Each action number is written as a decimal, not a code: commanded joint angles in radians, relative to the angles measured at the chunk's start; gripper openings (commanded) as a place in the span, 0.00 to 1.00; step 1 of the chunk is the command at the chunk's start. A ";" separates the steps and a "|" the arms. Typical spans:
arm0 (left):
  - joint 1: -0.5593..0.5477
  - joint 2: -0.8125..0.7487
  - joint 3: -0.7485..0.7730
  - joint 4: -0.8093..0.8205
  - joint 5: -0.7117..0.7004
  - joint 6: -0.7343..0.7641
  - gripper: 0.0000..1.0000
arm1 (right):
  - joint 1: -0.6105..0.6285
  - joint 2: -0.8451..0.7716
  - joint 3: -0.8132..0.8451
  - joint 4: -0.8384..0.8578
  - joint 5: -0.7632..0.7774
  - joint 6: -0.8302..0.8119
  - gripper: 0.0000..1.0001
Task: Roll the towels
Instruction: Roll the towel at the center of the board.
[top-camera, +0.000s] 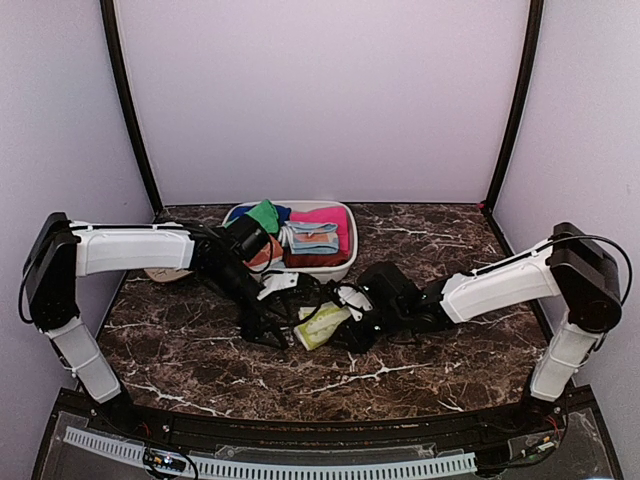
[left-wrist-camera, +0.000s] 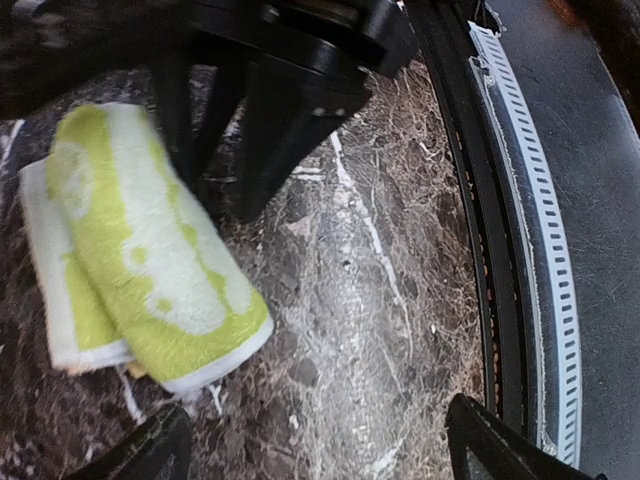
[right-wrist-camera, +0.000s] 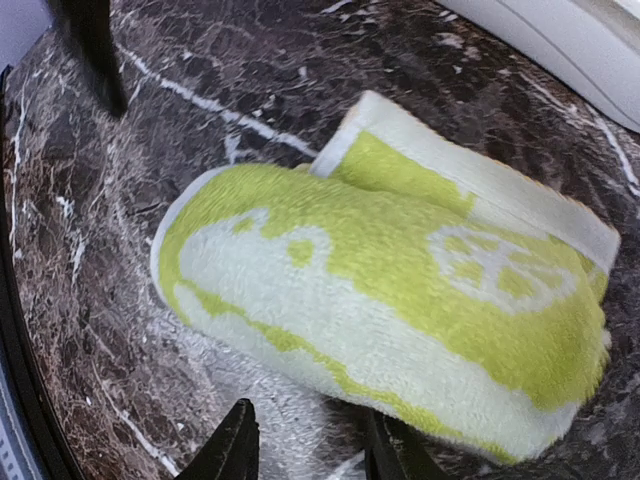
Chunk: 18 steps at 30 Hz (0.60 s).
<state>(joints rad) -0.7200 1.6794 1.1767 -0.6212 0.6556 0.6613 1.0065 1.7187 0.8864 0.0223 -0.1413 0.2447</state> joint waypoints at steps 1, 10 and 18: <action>-0.012 0.084 0.046 0.136 0.022 -0.057 0.92 | -0.027 -0.019 -0.007 0.044 -0.050 0.058 0.36; -0.013 0.176 0.112 0.268 0.052 -0.148 0.88 | -0.059 -0.025 -0.048 0.171 -0.101 0.159 0.36; -0.013 0.305 0.159 0.240 0.145 -0.188 0.59 | -0.073 -0.045 -0.113 0.277 -0.119 0.221 0.36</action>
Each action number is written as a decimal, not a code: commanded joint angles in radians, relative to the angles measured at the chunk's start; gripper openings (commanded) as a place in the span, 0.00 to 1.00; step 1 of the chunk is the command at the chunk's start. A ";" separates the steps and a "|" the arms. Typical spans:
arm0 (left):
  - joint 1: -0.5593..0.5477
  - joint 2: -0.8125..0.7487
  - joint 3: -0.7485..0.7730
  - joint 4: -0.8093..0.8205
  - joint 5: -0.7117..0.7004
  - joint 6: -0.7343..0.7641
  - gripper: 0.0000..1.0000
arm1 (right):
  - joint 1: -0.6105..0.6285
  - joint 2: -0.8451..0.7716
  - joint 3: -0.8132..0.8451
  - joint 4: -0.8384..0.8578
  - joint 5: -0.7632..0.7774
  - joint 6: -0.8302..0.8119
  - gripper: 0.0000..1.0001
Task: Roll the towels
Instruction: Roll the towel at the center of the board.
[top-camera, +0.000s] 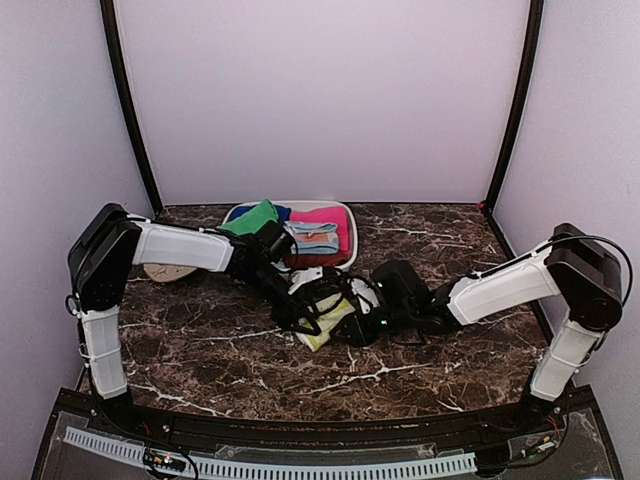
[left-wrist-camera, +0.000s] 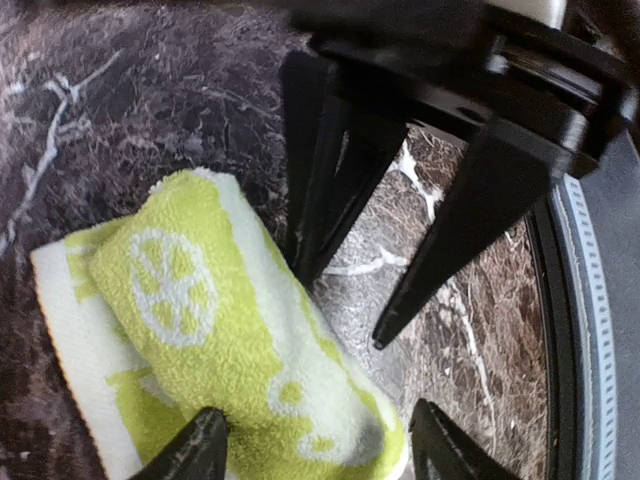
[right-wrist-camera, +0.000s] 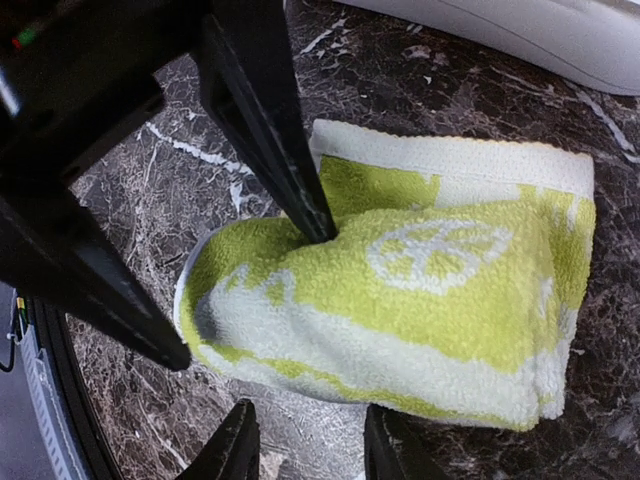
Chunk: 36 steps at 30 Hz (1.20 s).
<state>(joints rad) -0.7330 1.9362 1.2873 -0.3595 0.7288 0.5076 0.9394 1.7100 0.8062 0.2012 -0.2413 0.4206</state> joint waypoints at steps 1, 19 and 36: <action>-0.002 0.067 0.059 -0.022 0.072 -0.040 0.56 | -0.006 -0.040 -0.041 0.104 -0.019 0.050 0.36; -0.002 0.228 0.181 -0.121 0.057 -0.039 0.31 | 0.209 -0.362 -0.245 0.021 0.447 -0.657 0.59; 0.004 0.346 0.300 -0.336 0.054 0.053 0.32 | 0.322 0.062 -0.254 0.546 0.890 -1.635 0.63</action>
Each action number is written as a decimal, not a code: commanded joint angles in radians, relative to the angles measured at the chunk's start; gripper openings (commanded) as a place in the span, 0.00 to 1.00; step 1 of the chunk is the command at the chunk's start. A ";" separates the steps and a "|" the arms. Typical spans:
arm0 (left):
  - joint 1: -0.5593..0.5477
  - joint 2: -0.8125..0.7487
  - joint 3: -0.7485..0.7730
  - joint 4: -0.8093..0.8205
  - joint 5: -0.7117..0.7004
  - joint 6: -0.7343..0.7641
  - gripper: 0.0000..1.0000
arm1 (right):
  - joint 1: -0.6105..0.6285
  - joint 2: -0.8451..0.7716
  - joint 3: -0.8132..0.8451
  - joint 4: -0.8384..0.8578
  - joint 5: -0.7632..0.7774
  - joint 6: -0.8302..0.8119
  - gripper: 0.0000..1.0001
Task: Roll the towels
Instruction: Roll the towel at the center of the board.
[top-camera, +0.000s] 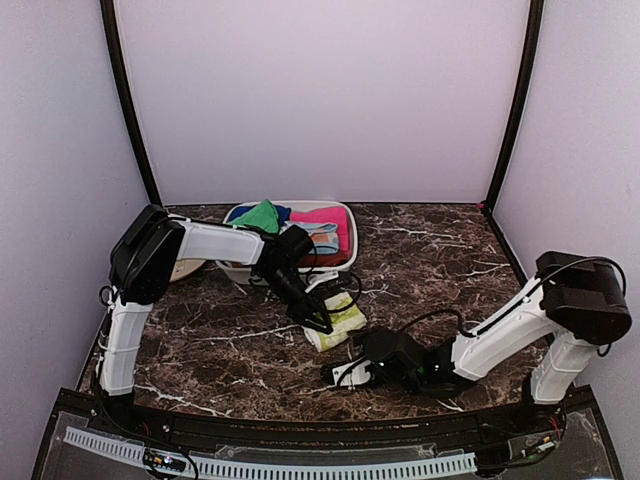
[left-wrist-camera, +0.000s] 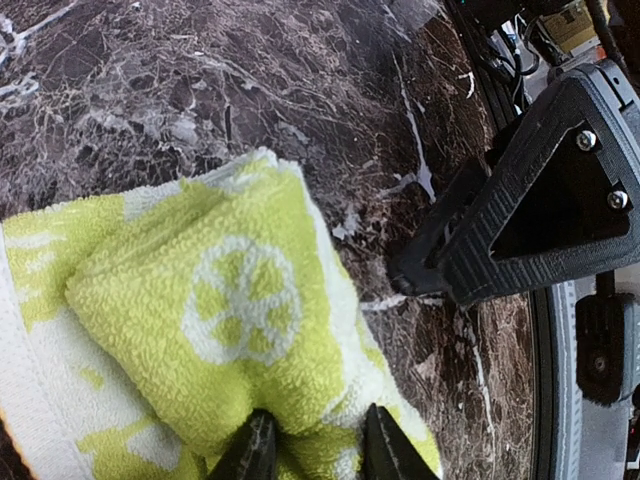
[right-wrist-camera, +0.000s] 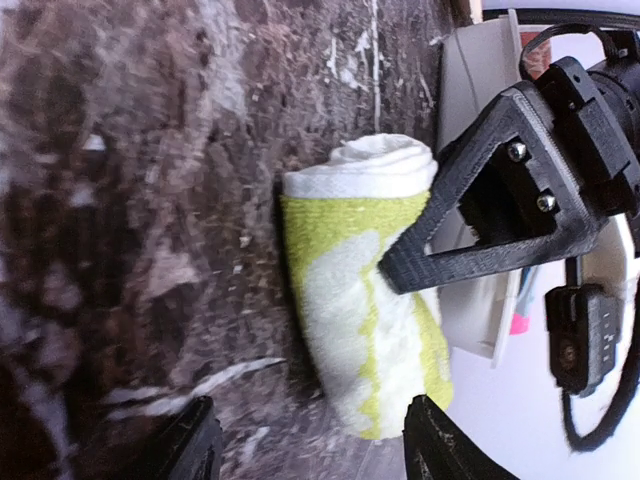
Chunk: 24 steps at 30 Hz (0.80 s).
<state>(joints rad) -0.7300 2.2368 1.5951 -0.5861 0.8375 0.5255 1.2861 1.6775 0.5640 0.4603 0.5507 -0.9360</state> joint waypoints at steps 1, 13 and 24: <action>0.001 0.045 -0.007 -0.114 -0.051 0.041 0.32 | -0.035 0.124 -0.007 0.315 0.092 -0.308 0.62; 0.024 0.055 0.003 -0.181 -0.039 0.117 0.34 | -0.106 0.330 0.072 0.362 -0.003 -0.396 0.55; 0.150 -0.211 -0.133 -0.055 -0.021 0.088 0.62 | -0.116 0.290 0.473 -0.581 -0.362 0.208 0.01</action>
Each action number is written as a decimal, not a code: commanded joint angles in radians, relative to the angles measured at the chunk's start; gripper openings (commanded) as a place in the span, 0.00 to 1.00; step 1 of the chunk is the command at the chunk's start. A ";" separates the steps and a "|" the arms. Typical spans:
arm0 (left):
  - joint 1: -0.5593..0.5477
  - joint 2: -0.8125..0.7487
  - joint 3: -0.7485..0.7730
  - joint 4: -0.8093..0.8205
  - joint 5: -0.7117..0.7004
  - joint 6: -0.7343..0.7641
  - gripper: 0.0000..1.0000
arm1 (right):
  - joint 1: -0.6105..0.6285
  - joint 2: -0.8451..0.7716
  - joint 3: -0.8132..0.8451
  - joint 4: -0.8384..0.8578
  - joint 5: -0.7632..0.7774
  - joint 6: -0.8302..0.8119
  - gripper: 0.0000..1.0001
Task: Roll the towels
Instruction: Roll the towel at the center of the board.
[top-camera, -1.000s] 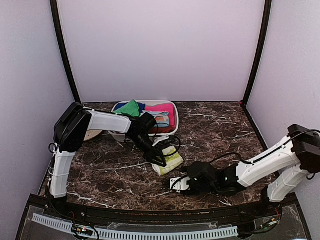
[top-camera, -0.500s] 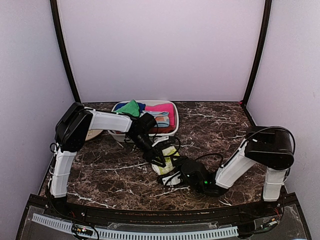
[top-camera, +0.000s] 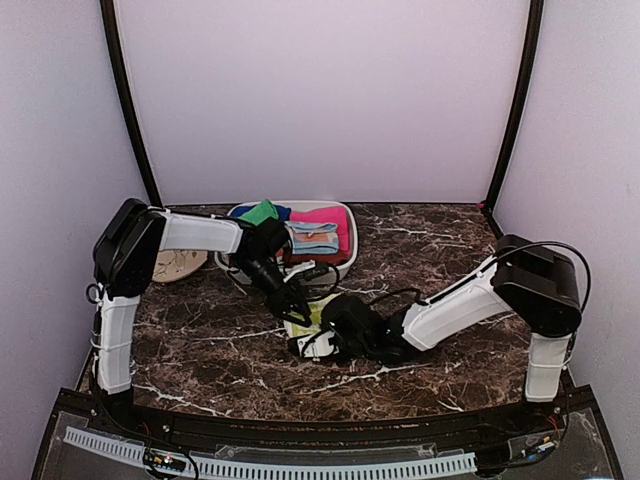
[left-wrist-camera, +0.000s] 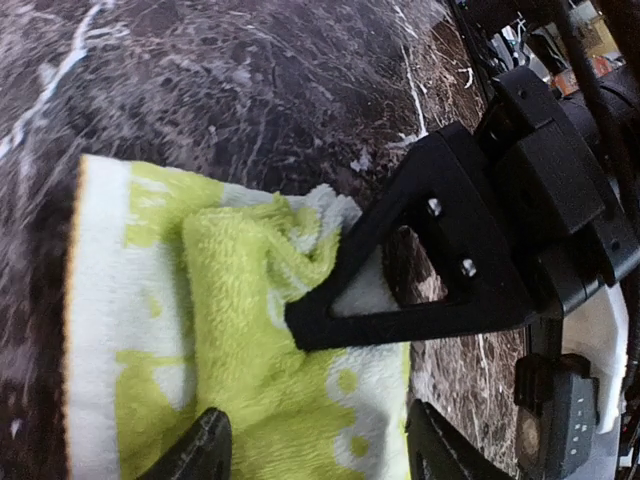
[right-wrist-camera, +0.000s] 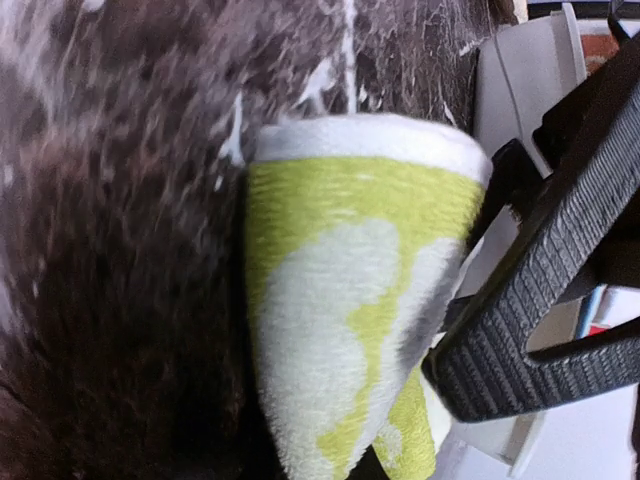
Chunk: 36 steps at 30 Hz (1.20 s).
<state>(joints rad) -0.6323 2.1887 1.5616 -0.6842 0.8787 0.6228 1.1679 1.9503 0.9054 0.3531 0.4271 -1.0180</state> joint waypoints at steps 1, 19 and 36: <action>0.058 -0.205 -0.128 0.061 -0.075 -0.012 0.63 | 0.001 0.024 0.165 -0.528 -0.276 0.342 0.00; 0.074 -0.641 -0.492 0.073 -0.163 0.177 0.67 | -0.265 0.117 0.217 -0.522 -1.256 1.264 0.00; -0.282 -0.567 -0.501 0.295 -0.567 0.328 0.85 | -0.339 0.227 0.318 -0.625 -1.369 1.399 0.00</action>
<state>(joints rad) -0.8818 1.5917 1.0542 -0.4934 0.4782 0.8734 0.8330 2.1300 1.2247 -0.1524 -0.9939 0.3412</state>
